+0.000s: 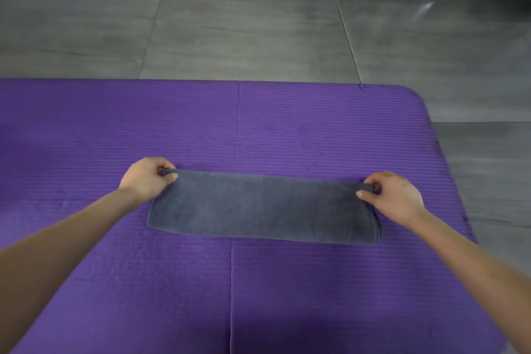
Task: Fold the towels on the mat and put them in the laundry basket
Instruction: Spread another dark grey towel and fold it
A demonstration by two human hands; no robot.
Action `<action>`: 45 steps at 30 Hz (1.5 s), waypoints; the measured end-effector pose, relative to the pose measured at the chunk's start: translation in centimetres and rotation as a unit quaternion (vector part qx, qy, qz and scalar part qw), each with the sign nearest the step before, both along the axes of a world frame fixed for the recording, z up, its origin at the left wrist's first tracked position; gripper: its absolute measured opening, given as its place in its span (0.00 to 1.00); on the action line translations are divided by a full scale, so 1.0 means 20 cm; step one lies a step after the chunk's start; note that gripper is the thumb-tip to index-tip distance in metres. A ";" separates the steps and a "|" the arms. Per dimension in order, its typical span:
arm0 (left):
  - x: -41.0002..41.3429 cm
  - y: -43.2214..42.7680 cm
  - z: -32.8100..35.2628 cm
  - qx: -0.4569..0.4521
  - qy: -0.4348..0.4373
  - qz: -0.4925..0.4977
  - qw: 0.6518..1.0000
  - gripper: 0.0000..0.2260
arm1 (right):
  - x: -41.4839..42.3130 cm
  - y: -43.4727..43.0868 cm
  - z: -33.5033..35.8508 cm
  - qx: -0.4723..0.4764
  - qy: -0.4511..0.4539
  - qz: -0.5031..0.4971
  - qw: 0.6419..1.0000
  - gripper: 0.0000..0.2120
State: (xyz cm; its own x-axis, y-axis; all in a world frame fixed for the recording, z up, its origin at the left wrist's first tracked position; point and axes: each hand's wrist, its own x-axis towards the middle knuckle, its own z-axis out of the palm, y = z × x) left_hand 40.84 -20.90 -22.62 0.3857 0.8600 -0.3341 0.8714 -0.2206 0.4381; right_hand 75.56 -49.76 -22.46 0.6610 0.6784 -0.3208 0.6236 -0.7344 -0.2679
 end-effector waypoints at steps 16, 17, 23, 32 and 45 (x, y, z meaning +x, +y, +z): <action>-0.04 -0.24 0.04 -0.384 -0.203 0.414 0.800 0.04 | -0.19 -0.17 0.06 -0.163 0.095 -0.019 0.982 0.11; 0.00 -0.21 0.03 -0.365 -0.219 0.407 0.808 0.05 | -0.24 -0.21 0.07 -0.176 0.107 -0.026 0.978 0.13; 0.50 -0.10 0.12 -0.233 -0.411 0.269 0.839 0.25 | -0.63 -0.34 0.05 -0.135 0.288 -0.130 0.939 0.13; 0.24 -0.64 0.14 0.229 -0.140 -0.533 0.802 0.12 | -0.88 -0.34 0.07 -0.030 0.481 -0.314 0.818 0.09; 0.02 -1.14 -0.02 0.250 -0.201 -0.496 0.807 0.27 | -0.81 -0.28 0.29 0.055 0.676 -0.516 0.523 0.06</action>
